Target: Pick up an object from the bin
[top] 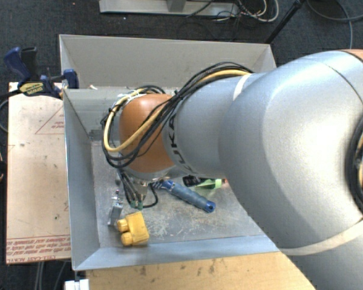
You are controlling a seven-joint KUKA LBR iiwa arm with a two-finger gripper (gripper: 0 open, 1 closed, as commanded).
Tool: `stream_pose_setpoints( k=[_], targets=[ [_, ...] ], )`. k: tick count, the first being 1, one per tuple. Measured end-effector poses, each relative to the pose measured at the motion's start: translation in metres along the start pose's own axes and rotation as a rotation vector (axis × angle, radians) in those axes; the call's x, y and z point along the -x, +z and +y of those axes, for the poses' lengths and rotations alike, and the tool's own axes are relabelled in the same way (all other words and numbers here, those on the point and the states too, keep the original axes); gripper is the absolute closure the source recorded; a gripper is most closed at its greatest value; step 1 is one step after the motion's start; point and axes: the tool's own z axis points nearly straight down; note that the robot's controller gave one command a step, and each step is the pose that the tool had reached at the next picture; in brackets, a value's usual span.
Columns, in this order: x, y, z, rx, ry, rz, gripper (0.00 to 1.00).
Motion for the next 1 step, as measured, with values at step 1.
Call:
stream_pose_setpoints(
  k=[1],
  targets=[
    [-0.0267,-0.0023,-0.0701,0.005,-0.311,-0.013,0.0]
  ],
)
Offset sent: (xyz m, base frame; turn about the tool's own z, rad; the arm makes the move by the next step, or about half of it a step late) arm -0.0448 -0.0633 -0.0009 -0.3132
